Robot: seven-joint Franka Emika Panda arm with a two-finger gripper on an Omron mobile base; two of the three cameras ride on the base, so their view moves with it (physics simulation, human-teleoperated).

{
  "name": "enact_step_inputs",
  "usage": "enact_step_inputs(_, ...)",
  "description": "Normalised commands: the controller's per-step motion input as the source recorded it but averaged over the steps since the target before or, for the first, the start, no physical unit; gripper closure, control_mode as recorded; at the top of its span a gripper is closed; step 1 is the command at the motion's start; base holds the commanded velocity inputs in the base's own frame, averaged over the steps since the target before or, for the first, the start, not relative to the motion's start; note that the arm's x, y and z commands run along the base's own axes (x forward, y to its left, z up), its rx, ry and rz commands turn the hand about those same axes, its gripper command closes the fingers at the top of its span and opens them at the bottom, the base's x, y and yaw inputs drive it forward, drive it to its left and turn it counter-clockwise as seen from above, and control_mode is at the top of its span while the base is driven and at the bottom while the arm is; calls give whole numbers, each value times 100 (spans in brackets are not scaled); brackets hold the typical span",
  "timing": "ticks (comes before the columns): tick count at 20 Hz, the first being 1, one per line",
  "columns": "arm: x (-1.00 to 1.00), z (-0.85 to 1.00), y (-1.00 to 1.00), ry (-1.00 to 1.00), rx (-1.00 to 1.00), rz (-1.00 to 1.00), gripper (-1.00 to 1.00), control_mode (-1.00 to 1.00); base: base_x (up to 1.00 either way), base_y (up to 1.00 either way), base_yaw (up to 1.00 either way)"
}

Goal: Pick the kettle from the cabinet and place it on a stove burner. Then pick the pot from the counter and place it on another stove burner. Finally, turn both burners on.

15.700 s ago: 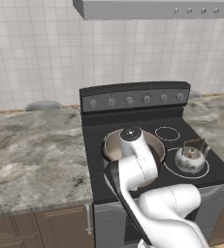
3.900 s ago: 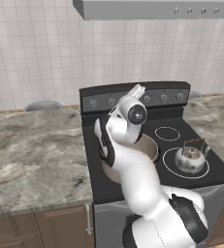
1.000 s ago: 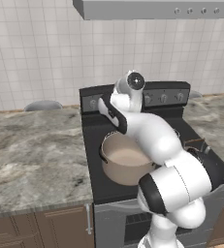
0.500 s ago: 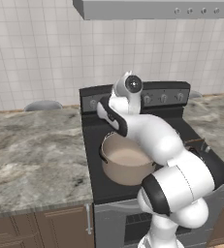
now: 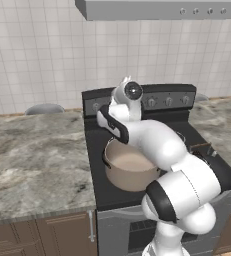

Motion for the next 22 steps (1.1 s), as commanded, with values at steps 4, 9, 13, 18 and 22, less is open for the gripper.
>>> enact_step_inputs(4, 0, -3, 31, -1, -2, 0, -100, -100, 0, 0, 0)
enact_step_inputs(9, -4, -15, 16, -4, -9, 0, -100, -100, 0, 0, 0)
enact_step_inputs(13, 0, -15, 10, -4, -8, 0, -100, -100, 0, 0, 0)
enact_step_inputs(18, 0, -8, 13, 0, -8, 0, -100, -100, 0, 0, 0)
enact_step_inputs(22, 0, 0, 21, 0, -9, 0, -100, -100, 0, 0, 0)
